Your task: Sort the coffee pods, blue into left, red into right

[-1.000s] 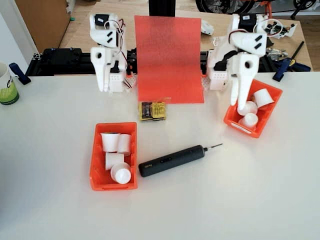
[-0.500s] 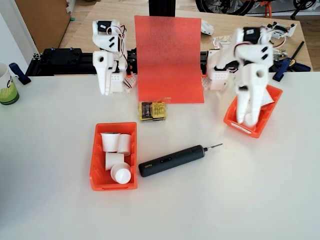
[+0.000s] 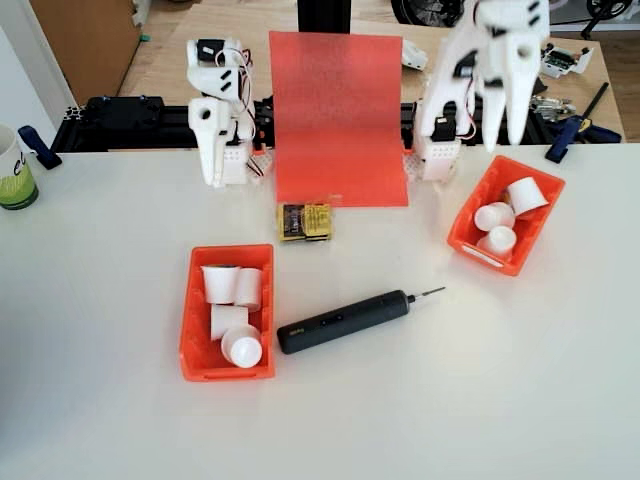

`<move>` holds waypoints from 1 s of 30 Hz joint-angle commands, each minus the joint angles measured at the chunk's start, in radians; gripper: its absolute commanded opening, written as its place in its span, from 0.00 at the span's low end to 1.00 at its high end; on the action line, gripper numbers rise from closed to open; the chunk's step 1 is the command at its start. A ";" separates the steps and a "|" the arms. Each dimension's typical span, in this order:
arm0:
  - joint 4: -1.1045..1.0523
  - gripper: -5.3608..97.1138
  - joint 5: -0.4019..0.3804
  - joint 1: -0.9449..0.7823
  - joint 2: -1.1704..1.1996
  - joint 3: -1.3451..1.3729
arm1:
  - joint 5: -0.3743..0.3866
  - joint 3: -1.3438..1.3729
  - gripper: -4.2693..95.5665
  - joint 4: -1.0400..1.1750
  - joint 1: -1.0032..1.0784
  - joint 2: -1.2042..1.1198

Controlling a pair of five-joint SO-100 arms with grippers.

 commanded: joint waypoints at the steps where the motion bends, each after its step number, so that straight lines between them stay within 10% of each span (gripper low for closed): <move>1: -0.005 0.18 -0.106 -0.006 0.003 0.002 | -0.117 0.960 0.35 -0.474 0.060 0.456; 5: -0.003 0.18 -0.106 -0.012 0.031 0.035 | -0.127 1.707 0.33 -1.252 0.057 0.673; 12: -0.037 0.18 -0.106 -0.023 0.210 0.221 | -0.086 2.187 0.32 -1.497 0.057 0.946; 24: -0.583 0.18 -0.106 -0.072 0.264 0.787 | -0.089 2.480 0.27 -1.144 0.094 1.488; 30: -0.405 0.18 -0.117 -0.087 0.267 0.787 | 0.009 2.499 0.21 -0.934 0.087 1.488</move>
